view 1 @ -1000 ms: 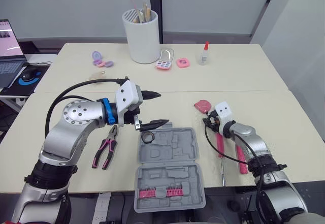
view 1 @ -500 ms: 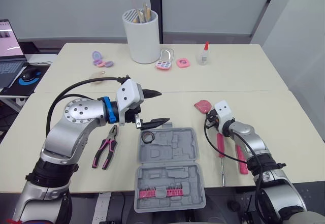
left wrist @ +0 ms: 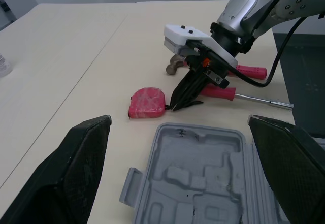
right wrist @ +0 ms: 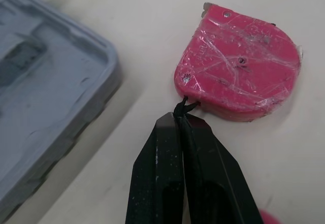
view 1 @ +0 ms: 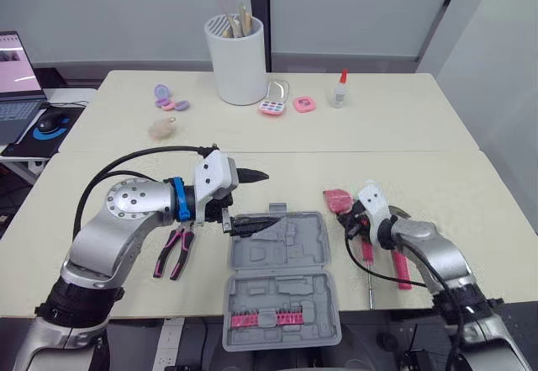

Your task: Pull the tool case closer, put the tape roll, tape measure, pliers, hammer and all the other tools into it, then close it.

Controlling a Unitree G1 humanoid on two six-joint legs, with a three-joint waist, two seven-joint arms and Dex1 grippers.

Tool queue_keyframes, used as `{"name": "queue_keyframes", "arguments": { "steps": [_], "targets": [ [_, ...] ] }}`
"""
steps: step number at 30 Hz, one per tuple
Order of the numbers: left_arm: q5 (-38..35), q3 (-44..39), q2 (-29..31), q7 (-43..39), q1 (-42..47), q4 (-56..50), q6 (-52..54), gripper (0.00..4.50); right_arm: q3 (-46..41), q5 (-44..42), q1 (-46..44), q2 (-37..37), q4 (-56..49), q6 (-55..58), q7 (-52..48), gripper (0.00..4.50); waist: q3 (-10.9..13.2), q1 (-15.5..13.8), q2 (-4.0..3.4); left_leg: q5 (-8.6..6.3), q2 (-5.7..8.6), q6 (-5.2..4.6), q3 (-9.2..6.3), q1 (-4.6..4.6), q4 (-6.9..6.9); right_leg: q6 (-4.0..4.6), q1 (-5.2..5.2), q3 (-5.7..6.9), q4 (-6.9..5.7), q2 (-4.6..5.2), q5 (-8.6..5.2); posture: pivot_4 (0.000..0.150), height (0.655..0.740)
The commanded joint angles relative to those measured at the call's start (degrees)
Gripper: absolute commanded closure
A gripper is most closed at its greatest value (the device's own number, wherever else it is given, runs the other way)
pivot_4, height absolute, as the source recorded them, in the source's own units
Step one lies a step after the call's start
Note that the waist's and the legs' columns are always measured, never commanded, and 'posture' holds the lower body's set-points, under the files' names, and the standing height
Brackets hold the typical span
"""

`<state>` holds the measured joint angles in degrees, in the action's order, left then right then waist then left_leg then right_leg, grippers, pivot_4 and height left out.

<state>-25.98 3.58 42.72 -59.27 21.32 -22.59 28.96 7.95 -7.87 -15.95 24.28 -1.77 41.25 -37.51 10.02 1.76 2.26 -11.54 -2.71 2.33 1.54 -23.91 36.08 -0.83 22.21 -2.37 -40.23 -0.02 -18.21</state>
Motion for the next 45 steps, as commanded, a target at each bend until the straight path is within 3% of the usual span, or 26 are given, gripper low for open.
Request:
{"name": "queue_keyframes", "arguments": {
  "steps": [1,18,31,35,40,42,45],
  "targets": [
    [-1.45,-0.70,0.64,-0.21,-0.11,-2.40,0.91,0.00,-0.44,-2.28,3.79,1.73,-9.29,4.85,-0.57,4.48,0.00,0.00,0.00,0.00,0.01,0.00,0.01,-0.01,0.00,0.00,0.01,-0.01,0.00,0.00,0.00,0.150,0.7400],
    [-8.48,-0.43,8.29,-7.66,-7.39,-10.39,7.38,0.00,-5.46,-13.39,21.41,9.15,-31.54,18.99,-0.30,4.48,0.00,0.02,0.00,0.00,-0.03,0.00,-0.03,0.01,-0.03,-0.18,-0.01,0.01,0.09,-0.03,-0.11,0.150,0.7400],
    [-10.03,-0.22,8.86,-6.18,-7.33,-12.72,9.90,0.00,-5.57,-19.42,21.97,9.21,-33.98,25.63,2.20,4.48,-0.01,-0.01,0.01,0.00,-0.02,0.00,-0.04,0.00,-0.02,-0.21,-0.04,0.02,0.13,-0.03,-0.12,0.150,0.7400],
    [-10.64,-0.47,8.70,-5.46,-7.31,-13.27,10.30,0.00,-7.29,-22.64,20.87,10.97,-34.91,26.40,-0.04,3.56,-0.01,-0.02,0.01,0.00,-0.02,0.00,-0.05,0.00,-0.02,-0.26,-0.04,0.02,0.14,-0.04,-0.15,0.150,0.7400],
    [-11.03,-0.49,8.84,-5.51,-8.12,-14.07,9.55,0.00,-12.40,-30.52,17.23,21.57,-35.65,24.82,-11.95,2.41,0.00,0.00,0.01,-0.01,0.01,-0.01,-0.02,-0.01,-0.02,-0.30,-0.07,0.00,0.22,-0.02,-0.12,0.150,0.7400],
    [-10.98,-0.42,8.55,-5.84,-8.70,-14.30,8.55,0.00,-12.45,-29.98,15.76,25.15,-34.57,17.64,-17.78,1.93,0.00,0.01,0.01,-0.01,-0.01,-0.01,-0.03,0.01,-0.01,-0.30,-0.10,0.01,0.24,-0.04,-0.12,0.150,0.7400],
    [-9.96,-0.17,8.31,-6.72,-10.52,-14.82,5.65,0.00,-8.57,-22.37,13.64,26.95,-30.26,0.80,-23.06,1.20,-0.01,0.03,0.02,-0.01,0.01,-0.01,-0.08,0.01,-0.02,-0.31,-0.12,0.04,0.28,-0.17,-0.13,0.150,0.7400]
  ]
}}
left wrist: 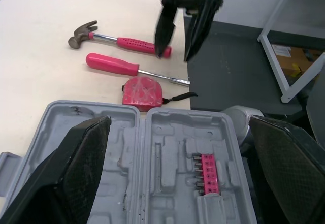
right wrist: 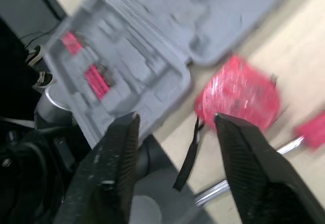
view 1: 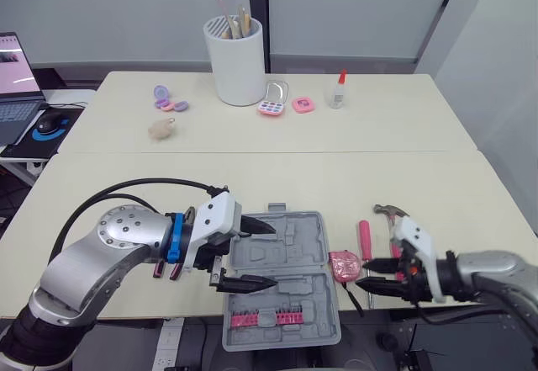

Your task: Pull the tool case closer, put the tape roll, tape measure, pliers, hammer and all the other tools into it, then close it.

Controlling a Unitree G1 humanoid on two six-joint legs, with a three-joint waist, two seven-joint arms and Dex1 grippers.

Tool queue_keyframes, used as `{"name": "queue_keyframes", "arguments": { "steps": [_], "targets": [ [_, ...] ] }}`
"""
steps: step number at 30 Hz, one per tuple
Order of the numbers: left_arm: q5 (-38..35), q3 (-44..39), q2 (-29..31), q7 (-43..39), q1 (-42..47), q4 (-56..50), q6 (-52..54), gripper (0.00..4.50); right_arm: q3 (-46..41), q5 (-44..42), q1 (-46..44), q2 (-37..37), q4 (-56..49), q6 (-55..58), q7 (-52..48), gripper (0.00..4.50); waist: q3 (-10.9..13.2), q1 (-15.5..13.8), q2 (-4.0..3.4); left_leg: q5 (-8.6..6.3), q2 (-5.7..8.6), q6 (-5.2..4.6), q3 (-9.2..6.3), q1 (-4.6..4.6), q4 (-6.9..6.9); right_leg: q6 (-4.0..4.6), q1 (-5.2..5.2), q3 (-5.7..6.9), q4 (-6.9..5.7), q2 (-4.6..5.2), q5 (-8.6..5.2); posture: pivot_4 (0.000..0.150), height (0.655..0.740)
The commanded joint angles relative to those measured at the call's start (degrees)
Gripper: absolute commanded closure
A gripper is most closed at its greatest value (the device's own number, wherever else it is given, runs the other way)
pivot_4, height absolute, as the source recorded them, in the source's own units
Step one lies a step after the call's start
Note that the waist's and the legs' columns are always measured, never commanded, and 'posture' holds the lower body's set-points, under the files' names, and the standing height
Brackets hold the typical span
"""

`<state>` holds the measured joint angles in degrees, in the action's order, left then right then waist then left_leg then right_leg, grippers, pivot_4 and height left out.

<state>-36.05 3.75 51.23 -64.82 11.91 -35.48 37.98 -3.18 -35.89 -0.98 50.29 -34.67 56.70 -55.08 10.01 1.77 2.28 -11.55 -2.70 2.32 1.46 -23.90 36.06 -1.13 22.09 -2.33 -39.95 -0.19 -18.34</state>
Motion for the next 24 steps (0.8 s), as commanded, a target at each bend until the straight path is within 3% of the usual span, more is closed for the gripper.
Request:
{"name": "queue_keyframes", "arguments": {
  "steps": [1,4,10,24],
  "targets": [
    [1.15,-0.12,-0.47,-1.43,-1.83,-1.90,-5.39,0.00,4.55,8.64,-1.82,1.12,4.76,-20.97,-7.76,0.95,0.00,0.02,0.00,0.00,0.00,0.00,0.00,0.01,0.00,-0.01,0.00,0.00,0.00,-0.01,-0.01,0.150,0.7400],
    [3.69,0.44,-1.03,-2.03,-4.22,-1.95,-10.71,0.00,10.99,17.49,-3.41,0.68,12.76,-39.12,-13.49,0.03,0.00,-0.01,0.00,0.00,-0.01,0.00,0.04,0.02,0.01,-0.01,0.00,-0.03,0.01,0.00,-0.01,0.150,0.7400],
    [5.15,0.71,-1.05,-1.16,-7.62,-2.45,-13.11,0.00,18.60,27.46,-7.95,-3.62,30.20,-59.72,-16.91,0.03,0.00,-0.02,0.00,0.00,-0.03,0.00,0.05,0.03,0.02,0.16,-0.02,-0.04,0.00,0.10,0.09,0.150,0.7400],
    [5.73,0.96,-0.37,1.81,-9.60,-4.58,-11.86,0.00,22.23,34.88,-14.20,-9.23,46.86,-72.51,-16.33,0.03,0.01,-0.08,-0.01,0.01,-0.05,0.00,0.04,0.09,0.03,0.27,-0.06,-0.03,-0.04,0.11,0.15,0.150,0.7400]
  ]
}}
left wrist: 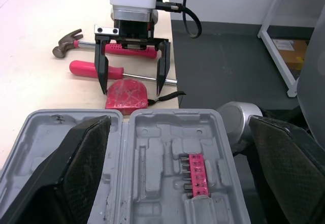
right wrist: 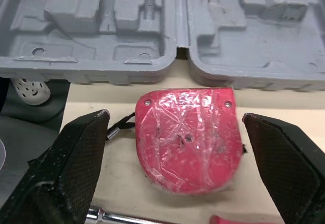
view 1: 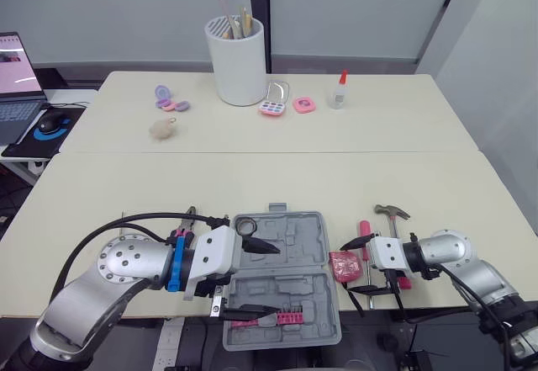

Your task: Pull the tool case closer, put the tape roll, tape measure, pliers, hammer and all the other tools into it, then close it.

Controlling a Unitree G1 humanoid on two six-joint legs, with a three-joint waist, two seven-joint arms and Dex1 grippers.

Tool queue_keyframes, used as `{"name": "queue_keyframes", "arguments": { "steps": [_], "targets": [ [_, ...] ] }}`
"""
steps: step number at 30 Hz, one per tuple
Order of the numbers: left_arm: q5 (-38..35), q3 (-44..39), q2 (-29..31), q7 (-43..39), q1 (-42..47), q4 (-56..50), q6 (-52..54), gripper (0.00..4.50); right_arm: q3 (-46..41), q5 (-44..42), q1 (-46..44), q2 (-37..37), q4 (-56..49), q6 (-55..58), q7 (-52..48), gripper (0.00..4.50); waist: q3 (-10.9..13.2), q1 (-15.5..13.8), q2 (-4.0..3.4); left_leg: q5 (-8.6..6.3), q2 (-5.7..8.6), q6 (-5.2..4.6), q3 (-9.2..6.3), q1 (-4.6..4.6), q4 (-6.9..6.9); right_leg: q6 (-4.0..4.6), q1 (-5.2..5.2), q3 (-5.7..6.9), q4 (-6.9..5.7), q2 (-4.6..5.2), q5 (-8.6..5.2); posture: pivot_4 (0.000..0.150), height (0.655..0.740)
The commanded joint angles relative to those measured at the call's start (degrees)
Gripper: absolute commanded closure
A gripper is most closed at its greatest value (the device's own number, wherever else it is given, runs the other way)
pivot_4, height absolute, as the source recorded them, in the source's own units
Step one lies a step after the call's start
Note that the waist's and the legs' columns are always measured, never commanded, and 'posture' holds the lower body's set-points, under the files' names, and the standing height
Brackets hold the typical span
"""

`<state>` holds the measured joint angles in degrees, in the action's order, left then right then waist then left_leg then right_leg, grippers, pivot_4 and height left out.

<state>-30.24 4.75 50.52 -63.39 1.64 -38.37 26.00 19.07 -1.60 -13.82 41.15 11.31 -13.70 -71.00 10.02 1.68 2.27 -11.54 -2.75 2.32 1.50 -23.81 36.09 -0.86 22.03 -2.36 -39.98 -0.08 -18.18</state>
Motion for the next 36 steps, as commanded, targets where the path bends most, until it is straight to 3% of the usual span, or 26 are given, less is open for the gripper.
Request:
{"name": "queue_keyframes", "arguments": {
  "steps": [1,11,14,16,24,30,33,36],
  "targets": [
    [-0.11,-0.08,0.41,0.38,0.80,-1.57,0.17,0.00,0.09,0.71,-1.57,-0.25,1.38,-2.40,-0.45,0.03,0.00,-0.01,0.00,0.00,0.01,0.00,0.01,0.00,0.00,0.00,0.00,0.00,0.00,0.00,0.00,0.150,0.7400],
    [1.53,0.44,1.32,-1.88,0.66,-0.08,-2.38,0.00,0.77,1.86,-2.66,-1.66,4.10,-4.24,-0.35,0.03,0.00,0.00,-0.01,0.00,0.00,0.00,0.00,0.02,0.00,0.01,-0.02,0.00,0.00,0.01,0.01,0.150,0.7400],
    [2.16,0.84,1.05,-2.20,1.18,0.71,-2.86,0.00,0.75,2.62,-3.14,-2.05,5.69,-5.75,0.14,0.64,0.00,0.00,-0.01,0.00,0.00,0.00,0.00,0.02,0.00,0.01,-0.02,0.00,0.00,0.01,0.01,0.150,0.7400],
    [2.26,1.15,0.73,-1.99,1.40,0.66,-2.75,0.00,0.64,2.58,-3.24,-2.12,6.01,-5.98,0.10,1.29,0.00,-0.01,-0.01,0.00,0.01,0.00,-0.01,0.02,0.00,0.01,-0.03,0.01,0.00,0.01,0.01,0.150,0.7400],
    [1.36,0.41,-0.89,-0.68,0.72,0.70,-2.83,0.00,-1.36,0.35,-2.21,0.75,0.64,-2.99,-1.14,1.37,0.00,-0.02,-0.02,0.00,0.01,0.00,0.00,0.02,0.00,0.01,-0.03,0.00,-0.01,0.03,0.01,0.150,0.7400],
    [-0.53,-5.58,-2.18,-0.41,-0.65,4.36,-6.10,0.00,-3.58,0.85,-3.06,5.70,-17.76,16.70,0.41,1.37,0.01,0.07,-0.06,0.00,-0.07,0.00,-0.04,0.03,0.01,0.01,-0.02,0.03,-0.04,0.09,0.01,0.150,0.7400],
    [-3.49,-10.39,-6.99,3.31,-1.63,5.76,-7.78,0.00,-2.23,2.93,-6.82,6.03,-25.71,28.14,1.04,1.37,0.01,0.12,-0.08,0.00,-0.07,0.00,-0.02,0.04,0.00,0.01,-0.01,0.02,-0.04,0.11,0.01,0.150,0.7400],
    [-3.18,-12.20,-5.50,4.55,-4.16,4.80,-4.26,0.00,0.74,5.75,-11.26,4.51,-29.57,37.88,1.87,1.37,0.00,0.13,-0.06,0.00,-0.07,0.00,-0.03,0.01,0.01,0.01,0.00,0.01,-0.03,0.15,0.01,0.150,0.7400]
  ]
}}
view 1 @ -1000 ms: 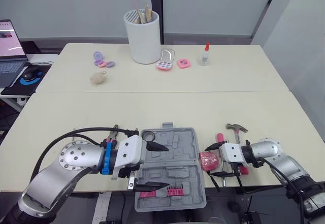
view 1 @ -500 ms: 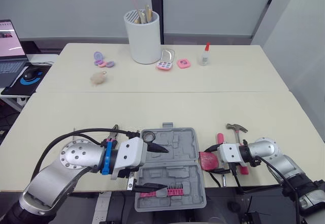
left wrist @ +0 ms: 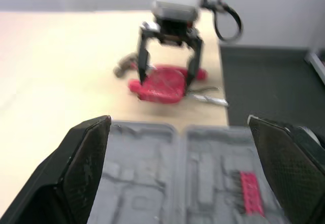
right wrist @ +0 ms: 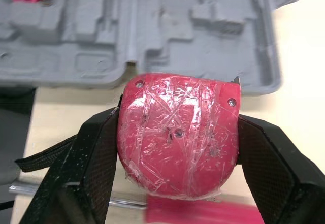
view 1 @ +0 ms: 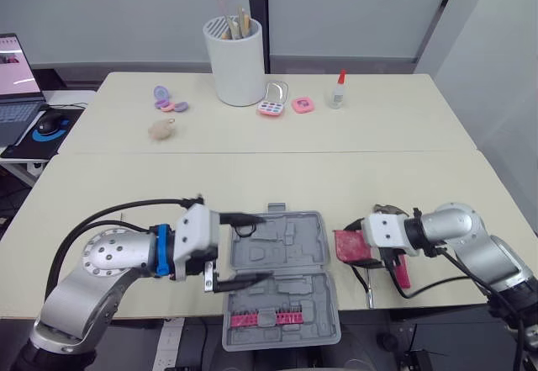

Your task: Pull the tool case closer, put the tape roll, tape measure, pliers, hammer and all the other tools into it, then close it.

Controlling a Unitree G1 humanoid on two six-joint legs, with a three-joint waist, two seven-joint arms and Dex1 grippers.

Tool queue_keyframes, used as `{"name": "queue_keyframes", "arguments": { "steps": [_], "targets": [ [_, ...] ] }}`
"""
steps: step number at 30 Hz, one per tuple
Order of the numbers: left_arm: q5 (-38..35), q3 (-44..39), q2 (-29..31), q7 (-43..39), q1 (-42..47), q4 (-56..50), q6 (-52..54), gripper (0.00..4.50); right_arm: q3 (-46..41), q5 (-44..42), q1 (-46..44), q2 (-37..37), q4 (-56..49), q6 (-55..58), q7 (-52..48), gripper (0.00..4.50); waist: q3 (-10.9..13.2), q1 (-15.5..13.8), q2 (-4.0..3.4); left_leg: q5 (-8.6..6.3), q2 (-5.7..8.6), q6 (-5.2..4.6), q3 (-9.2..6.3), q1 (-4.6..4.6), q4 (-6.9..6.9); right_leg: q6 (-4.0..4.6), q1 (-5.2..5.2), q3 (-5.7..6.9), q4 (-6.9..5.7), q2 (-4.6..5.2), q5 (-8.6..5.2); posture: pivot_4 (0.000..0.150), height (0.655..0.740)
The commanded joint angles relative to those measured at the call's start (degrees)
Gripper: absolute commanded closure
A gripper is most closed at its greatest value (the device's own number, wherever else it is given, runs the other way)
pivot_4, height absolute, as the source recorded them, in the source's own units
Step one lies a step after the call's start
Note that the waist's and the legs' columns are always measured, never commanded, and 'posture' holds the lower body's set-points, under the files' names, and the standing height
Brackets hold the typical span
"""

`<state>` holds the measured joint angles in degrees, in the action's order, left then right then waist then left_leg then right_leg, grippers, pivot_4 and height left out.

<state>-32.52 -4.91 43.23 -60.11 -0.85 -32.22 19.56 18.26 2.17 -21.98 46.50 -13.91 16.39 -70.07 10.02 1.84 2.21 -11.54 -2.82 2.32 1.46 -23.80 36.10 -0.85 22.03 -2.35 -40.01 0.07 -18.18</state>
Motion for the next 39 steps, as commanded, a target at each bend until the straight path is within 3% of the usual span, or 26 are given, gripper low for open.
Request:
{"name": "queue_keyframes", "arguments": {
  "steps": [1,7,14,32,36,39],
  "targets": [
    [-2.84,-3.11,2.54,0.75,-2.36,-1.56,4.01,0.00,2.66,2.75,-4.62,-1.81,-4.74,10.08,1.45,1.37,0.00,-0.02,0.00,0.00,0.02,0.00,-0.02,0.01,-0.01,0.00,0.00,0.01,-0.01,0.00,0.00,0.150,0.7400],
    [-3.25,-3.88,2.81,0.48,-1.03,0.67,3.34,0.00,9.74,7.77,-11.89,-7.55,-0.41,14.80,3.96,1.37,0.00,-0.17,0.00,0.00,0.10,0.00,-0.01,-0.01,0.00,0.00,0.01,0.04,0.00,0.04,0.00,0.150,0.7400],
    [0.14,-2.28,3.36,0.22,-0.23,1.78,1.59,0.00,15.68,13.60,-15.02,-11.91,7.89,10.34,7.23,1.37,-0.01,-0.12,0.02,0.00,0.11,0.00,0.04,-0.05,-0.01,0.01,0.05,0.01,0.01,0.03,0.01,0.150,0.7400],
    [1.00,-3.49,4.37,-0.82,-2.77,1.81,0.16,0.00,18.54,18.39,-15.03,-18.00,17.61,2.23,10.29,1.37,-0.02,-0.04,0.03,0.00,0.03,0.00,0.02,-0.03,-0.02,0.02,0.08,0.03,-0.02,0.03,0.01,0.150,0.7400],
    [1.25,-2.94,4.07,-0.64,-2.71,1.87,0.07,0.00,17.69,18.36,-15.31,-17.56,17.07,1.71,10.16,0.03,-0.02,-0.05,0.02,0.00,0.02,0.00,0.02,-0.04,-0.02,0.03,0.09,0.03,-0.03,0.03,0.02,0.150,0.7400],
    [1.49,-2.21,3.71,-0.50,-2.40,1.94,-0.07,0.00,16.19,17.53,-15.50,-16.70,13.88,2.56,9.02,0.03,-0.01,-0.05,0.02,0.00,0.04,0.00,0.05,-0.05,-0.02,0.03,0.10,0.01,-0.03,0.03,0.02,0.150,0.7400]
  ]
}}
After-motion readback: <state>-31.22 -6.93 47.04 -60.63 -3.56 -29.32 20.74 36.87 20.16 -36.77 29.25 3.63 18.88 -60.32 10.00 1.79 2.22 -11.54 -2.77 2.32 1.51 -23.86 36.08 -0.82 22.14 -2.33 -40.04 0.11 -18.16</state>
